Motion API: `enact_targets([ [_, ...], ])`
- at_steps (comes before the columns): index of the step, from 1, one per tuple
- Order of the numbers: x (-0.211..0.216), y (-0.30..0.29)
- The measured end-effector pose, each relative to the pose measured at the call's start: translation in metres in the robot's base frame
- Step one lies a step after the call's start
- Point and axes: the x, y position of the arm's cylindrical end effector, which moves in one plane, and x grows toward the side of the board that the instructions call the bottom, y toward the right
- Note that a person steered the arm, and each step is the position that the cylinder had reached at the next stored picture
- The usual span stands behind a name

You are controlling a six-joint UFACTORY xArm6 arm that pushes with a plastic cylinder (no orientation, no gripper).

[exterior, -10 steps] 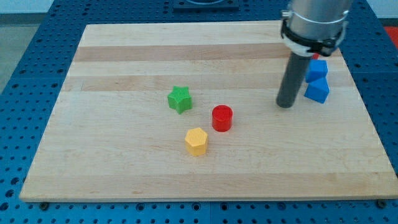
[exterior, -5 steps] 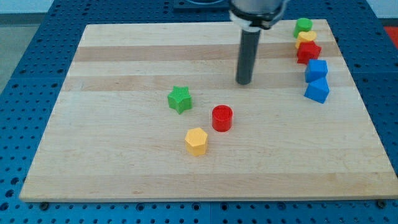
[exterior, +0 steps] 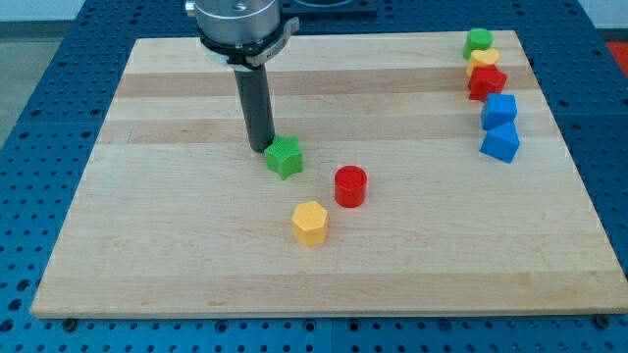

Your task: Adjust the green star diagonal to the red circle

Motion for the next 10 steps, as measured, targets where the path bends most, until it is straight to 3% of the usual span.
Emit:
enact_targets([
  [3, 0.032, 0.048],
  [5, 0.076, 0.092],
  [9, 0.070, 0.184],
  [10, 0.070, 0.181],
])
